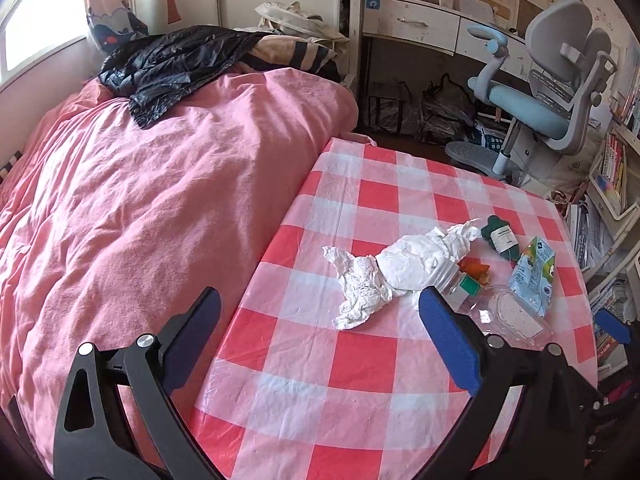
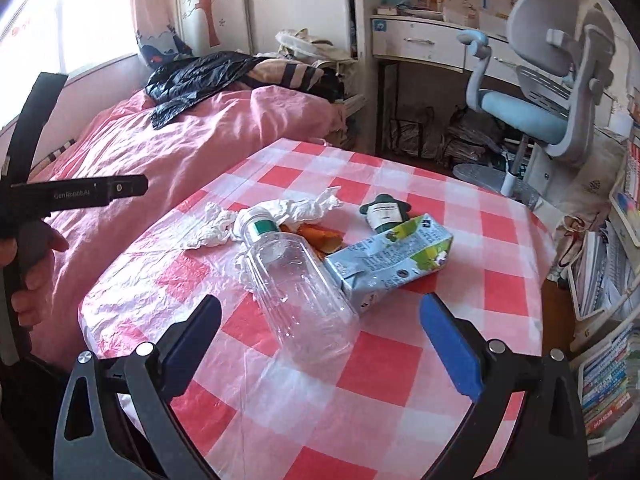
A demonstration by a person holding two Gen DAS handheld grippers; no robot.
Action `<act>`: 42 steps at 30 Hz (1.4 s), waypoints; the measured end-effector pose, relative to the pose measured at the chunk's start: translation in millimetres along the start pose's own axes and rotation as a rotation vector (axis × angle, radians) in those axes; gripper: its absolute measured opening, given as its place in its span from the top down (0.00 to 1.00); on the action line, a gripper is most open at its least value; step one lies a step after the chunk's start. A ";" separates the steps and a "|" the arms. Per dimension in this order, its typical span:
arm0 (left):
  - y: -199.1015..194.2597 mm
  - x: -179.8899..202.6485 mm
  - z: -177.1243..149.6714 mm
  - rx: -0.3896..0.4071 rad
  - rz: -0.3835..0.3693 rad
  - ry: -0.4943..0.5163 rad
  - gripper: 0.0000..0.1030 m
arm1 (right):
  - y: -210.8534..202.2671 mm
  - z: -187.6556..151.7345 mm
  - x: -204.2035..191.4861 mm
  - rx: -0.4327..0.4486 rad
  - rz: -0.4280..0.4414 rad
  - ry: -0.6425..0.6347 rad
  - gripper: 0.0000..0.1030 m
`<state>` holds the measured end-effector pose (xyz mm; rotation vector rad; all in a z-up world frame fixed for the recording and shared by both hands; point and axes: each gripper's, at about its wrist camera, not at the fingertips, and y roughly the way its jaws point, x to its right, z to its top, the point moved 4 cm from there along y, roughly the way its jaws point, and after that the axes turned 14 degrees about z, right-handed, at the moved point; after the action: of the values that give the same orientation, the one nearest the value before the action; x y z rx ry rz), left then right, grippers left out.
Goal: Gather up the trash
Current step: 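Grasp the clear plastic bottle around its body with the right tool, then grasp the white crumpled tissue with the left tool while the right tool holds the bottle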
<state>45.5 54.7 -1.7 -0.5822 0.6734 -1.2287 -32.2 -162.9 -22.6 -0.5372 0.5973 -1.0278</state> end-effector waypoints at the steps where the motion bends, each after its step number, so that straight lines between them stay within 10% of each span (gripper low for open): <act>1: 2.3 -2.3 1.3 -0.007 -0.003 -0.008 0.07 | 7.9 1.4 -2.6 -0.020 0.009 -0.016 0.08; 11: 26.7 -25.8 27.7 -0.029 0.049 -0.045 0.07 | 50.7 5.5 -25.4 -0.150 0.166 -0.063 0.08; 15: 43.6 -31.2 26.4 -0.132 -0.063 -0.168 0.07 | 63.6 10.2 -23.4 -0.162 0.125 -0.068 0.08; 18: 47.7 -18.9 24.0 -0.126 -0.042 -0.114 0.07 | 71.2 8.2 -23.2 -0.189 0.131 -0.068 0.12; 21: 48.0 -8.9 21.0 -0.128 -0.046 -0.079 0.07 | 77.4 -2.6 -28.6 -0.260 0.238 -0.036 0.36; 33: 94.0 37.0 -4.4 -0.166 0.048 0.091 0.08 | 45.7 -11.6 -24.8 -0.243 0.254 -0.045 0.47; 39: 114.1 59.8 -11.3 -0.153 0.052 0.154 0.20 | 23.2 -41.4 -9.1 -0.304 0.257 -0.059 0.46; 42: 116.9 66.6 -13.6 -0.141 -0.016 0.131 0.44 | 28.6 -41.6 -4.5 -0.292 0.217 -0.045 0.45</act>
<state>124.0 17.7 -105.4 -0.6286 0.8717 -1.2491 -44.5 -152.4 -70.7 -0.7325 0.7543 -0.7256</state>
